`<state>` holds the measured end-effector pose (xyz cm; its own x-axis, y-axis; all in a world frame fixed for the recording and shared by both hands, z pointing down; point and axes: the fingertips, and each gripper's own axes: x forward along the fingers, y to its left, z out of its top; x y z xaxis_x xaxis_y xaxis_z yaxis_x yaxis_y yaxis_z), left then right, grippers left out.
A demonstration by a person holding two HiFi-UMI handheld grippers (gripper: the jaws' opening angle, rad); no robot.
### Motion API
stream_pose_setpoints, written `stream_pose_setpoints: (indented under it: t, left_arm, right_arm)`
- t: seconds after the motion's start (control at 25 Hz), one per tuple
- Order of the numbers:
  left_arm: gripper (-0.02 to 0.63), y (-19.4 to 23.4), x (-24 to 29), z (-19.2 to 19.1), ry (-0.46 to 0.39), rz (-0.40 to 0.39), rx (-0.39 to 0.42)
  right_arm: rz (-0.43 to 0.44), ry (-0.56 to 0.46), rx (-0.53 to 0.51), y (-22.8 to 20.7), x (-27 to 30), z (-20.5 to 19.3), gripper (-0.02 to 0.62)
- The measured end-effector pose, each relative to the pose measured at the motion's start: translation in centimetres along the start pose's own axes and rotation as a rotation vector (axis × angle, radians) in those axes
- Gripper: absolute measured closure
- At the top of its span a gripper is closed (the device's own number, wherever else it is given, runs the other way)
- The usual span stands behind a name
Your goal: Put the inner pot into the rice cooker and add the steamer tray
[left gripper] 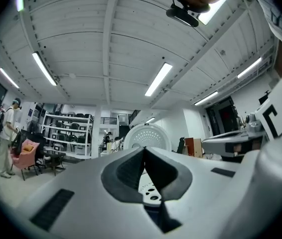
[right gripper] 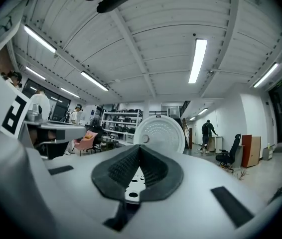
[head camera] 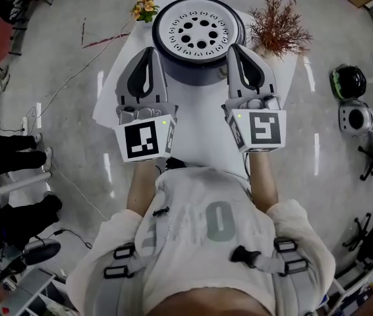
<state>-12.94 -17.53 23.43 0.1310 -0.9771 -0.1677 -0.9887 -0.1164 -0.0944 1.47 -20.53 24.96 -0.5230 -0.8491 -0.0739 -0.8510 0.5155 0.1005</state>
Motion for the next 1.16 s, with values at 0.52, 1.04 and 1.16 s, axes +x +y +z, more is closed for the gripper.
stream_pose_setpoints:
  t: [0.52, 1.04, 1.16]
  left_arm:
    - [0.584, 1.0, -1.9, -4.7, 0.092, -0.012, -0.026]
    - [0.584, 1.3, -1.9, -5.2, 0.109, -0.023, -0.038]
    - [0.584, 1.3, -1.7, -5.2, 0.11, -0.022, -0.041]
  right_arm:
    - [0.005, 0.199, 0.07, 1.2, -3.2, -7.0, 0.589]
    - [0.003, 0.196, 0.078, 0.9, -3.0, -7.2, 0.589]
    - [0.003, 0.198, 0.077, 0.7, -3.0, -7.2, 0.589]
